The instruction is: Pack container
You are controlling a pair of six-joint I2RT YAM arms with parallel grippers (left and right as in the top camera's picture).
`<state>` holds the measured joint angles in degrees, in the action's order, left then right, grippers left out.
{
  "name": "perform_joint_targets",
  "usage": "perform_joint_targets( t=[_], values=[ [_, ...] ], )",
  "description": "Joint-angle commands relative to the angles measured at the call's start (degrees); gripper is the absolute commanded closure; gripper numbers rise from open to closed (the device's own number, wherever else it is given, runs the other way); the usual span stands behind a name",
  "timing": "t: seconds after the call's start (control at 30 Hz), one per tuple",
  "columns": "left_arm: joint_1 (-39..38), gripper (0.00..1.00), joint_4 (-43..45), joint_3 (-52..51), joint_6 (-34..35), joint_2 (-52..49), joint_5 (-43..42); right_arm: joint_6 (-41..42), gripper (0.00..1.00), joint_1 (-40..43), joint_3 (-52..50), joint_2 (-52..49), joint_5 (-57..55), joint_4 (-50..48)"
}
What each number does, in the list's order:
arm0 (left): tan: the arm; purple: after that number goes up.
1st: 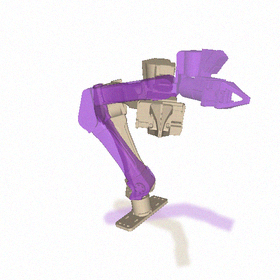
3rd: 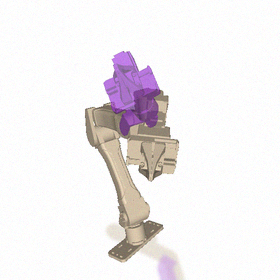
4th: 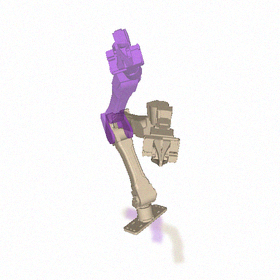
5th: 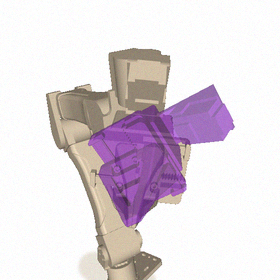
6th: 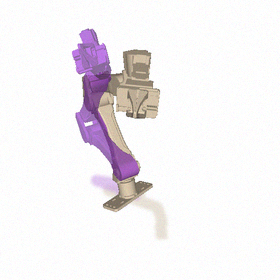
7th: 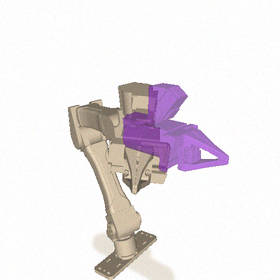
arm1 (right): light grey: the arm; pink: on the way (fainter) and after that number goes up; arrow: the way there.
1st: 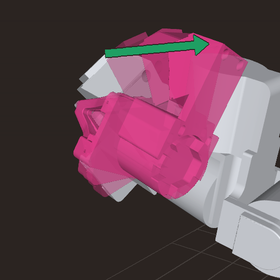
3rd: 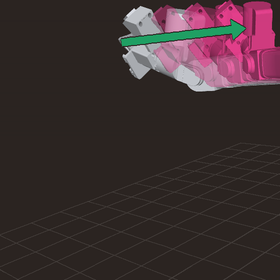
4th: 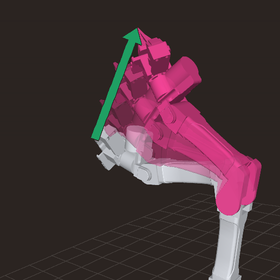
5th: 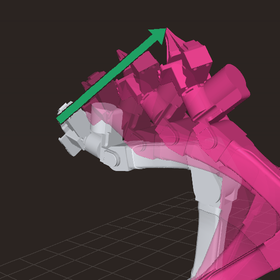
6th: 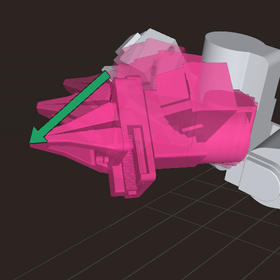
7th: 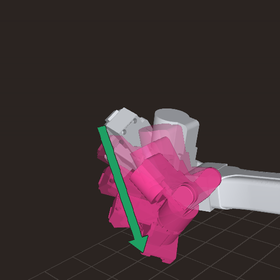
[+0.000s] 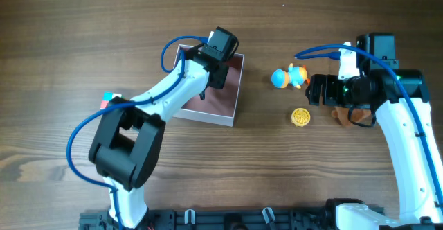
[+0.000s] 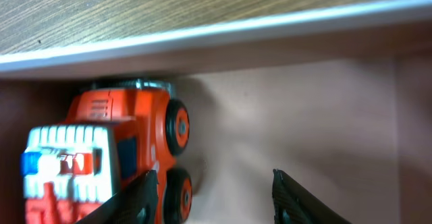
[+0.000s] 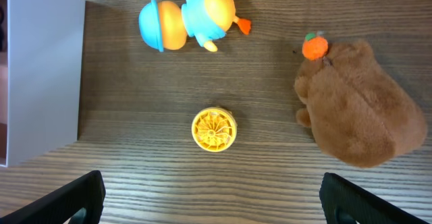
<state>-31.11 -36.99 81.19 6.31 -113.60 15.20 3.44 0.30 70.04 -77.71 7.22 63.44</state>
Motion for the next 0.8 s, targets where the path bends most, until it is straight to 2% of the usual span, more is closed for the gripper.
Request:
perform_joint_targets(
  t=[0.0, 0.03, 0.1, 0.13, 0.17, 0.2, 0.23, 0.33, 0.37, 0.47, 0.57, 0.77],
  values=[
    [-0.74, 0.5, -3.85, 0.26, 0.57, 9.73, 0.98, 0.87, 0.12, -0.33, 1.09, -0.09, -1.22, 0.02],
    [-0.13, 0.51, -5.33, 0.26, 0.55, 13.68, 0.98, 1.07, 0.31, -0.35, 1.09, -0.09, -1.09, -0.15],
    [1.49, 0.51, -6.47, 0.26, 0.55, 19.34, 0.98, 1.01, 0.48, -0.35, 1.09, -0.09, 1.22, -0.85],
    [3.52, 0.54, -7.52, 0.26, 0.57, 23.34, 0.98, 0.26, 0.71, -0.39, 1.11, -0.07, 3.39, -1.05],
    [6.08, 0.58, -8.7, 0.26, 0.94, 26.08, 0.96, -0.81, 0.89, -0.92, 1.11, 0.07, 5.97, -1.09],
    [14.47, 0.87, -12.98, 0.26, 5.27, 30.47, 0.87, -2.03, 0.96, -4.39, 1.11, 0.94, 7.06, -2.25],
    [18.88, 0.94, -14.99, 0.26, 7.93, 31.47, 0.42, -3.21, 0.96, -7.78, 1.31, 1.57, 7.08, -3.48],
    [28.7, 0.94, -17.55, 0.26, 9.66, 32.3, -5.95, -3.39, 0.96, -18.4, 1.97, 2.08, 7.06, -8.07],
    [34.01, 0.95, -18.23, 0.26, 11.54, 32.33, -8.37, -3.08, 0.96, -25.14, 1.97, 1.84, 7.06, -11.72],
    [40.19, 0.95, -19.26, 0.26, 12.41, 32.33, -8.98, -2.97, 0.96, -33.4, 1.97, -0.35, 7.04, -15.34],
    [41.79, 0.94, -19.45, 0.26, 12.39, 32.33, -9.44, -1.75, 0.96, -37.73, 1.97, -6.16, 7.06, -16.79],
    [41.79, 0.92, -19.43, 0.26, 12.37, 32.33, -9.42, 3.08, 0.96, -39.23, 1.97, -17.66, 6.8, -19.69]
  ],
)
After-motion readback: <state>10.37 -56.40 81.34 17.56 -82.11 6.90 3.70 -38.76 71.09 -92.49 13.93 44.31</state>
